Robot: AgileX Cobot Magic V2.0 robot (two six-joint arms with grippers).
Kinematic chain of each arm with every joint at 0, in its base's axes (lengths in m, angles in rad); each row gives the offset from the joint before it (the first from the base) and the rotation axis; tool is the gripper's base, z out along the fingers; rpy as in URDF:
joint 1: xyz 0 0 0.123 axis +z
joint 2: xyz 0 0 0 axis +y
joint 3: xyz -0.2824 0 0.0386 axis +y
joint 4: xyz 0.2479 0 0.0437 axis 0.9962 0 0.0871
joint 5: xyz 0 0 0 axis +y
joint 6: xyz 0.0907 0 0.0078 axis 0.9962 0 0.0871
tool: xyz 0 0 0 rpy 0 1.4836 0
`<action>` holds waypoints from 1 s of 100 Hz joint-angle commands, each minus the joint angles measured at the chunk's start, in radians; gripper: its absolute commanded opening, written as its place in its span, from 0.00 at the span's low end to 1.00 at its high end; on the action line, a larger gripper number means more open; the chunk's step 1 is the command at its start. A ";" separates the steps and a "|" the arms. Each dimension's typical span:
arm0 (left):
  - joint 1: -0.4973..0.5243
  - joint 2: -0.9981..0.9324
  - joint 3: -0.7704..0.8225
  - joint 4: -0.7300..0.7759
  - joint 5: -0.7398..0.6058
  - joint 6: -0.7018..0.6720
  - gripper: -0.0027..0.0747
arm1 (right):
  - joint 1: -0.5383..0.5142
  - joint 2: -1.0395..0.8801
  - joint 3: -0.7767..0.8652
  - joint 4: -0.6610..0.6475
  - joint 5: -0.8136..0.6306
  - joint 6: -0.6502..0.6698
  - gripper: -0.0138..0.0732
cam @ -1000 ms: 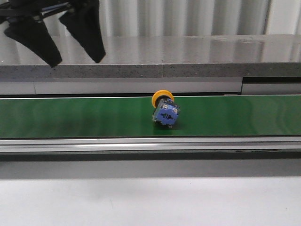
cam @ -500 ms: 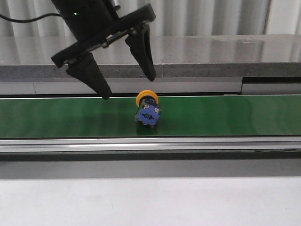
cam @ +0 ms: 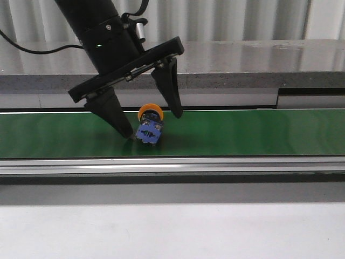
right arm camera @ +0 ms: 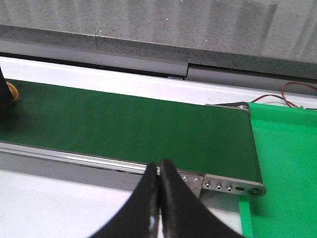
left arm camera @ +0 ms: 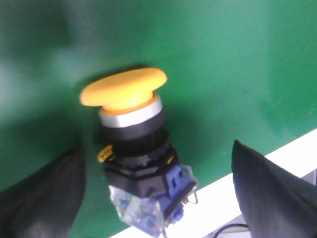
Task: Move button from right to left
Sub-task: 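Lower the left gripper over the button on the belt, then close the left gripper on the button and lift it off the belt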
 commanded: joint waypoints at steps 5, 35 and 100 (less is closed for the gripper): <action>-0.008 -0.042 -0.030 -0.038 0.012 -0.016 0.67 | 0.000 0.011 -0.023 0.003 -0.072 -0.011 0.08; -0.008 -0.044 -0.076 -0.038 0.029 -0.020 0.20 | 0.000 0.011 -0.023 0.003 -0.072 -0.011 0.08; 0.166 -0.196 -0.240 0.439 0.166 -0.072 0.19 | 0.000 0.011 -0.023 0.003 -0.072 -0.011 0.08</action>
